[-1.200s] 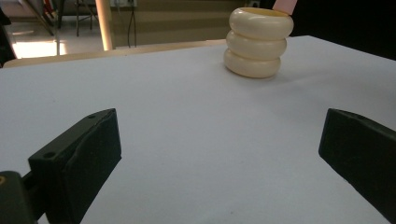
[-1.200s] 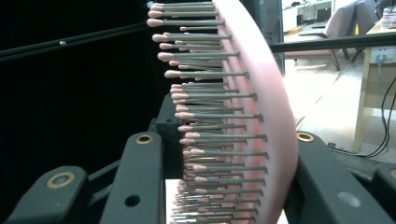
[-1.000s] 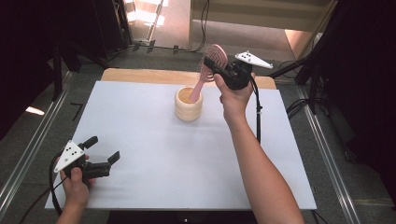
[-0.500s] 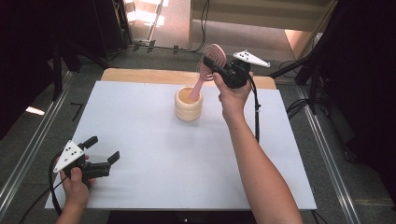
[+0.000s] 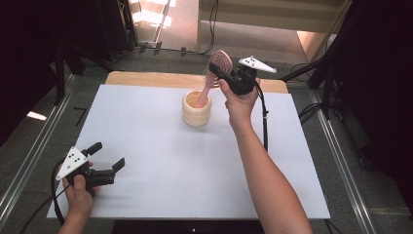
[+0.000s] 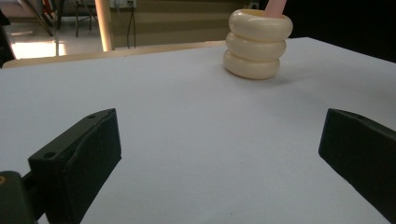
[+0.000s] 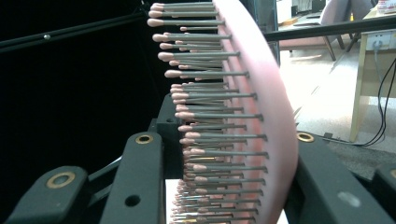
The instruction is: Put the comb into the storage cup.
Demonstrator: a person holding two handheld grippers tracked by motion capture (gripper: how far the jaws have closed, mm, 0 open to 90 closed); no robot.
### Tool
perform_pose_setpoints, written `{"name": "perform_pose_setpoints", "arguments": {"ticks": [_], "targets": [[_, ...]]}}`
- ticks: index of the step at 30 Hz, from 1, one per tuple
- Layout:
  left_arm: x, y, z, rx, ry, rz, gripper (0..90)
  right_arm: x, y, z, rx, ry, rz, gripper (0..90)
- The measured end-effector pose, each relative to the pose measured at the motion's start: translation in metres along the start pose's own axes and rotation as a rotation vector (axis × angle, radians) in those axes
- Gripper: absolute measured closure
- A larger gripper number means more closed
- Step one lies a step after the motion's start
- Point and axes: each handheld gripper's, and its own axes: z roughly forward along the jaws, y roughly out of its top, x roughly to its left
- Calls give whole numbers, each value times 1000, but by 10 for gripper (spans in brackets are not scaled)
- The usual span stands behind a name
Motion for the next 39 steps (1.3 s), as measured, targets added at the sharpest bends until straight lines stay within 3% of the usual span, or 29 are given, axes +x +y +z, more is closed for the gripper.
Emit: {"name": "perform_pose_setpoints", "arguments": {"ticks": [39], "targets": [[0, 0, 0, 0, -2, 1, 0, -11, -43, 17, 51, -15, 41, 614]]}}
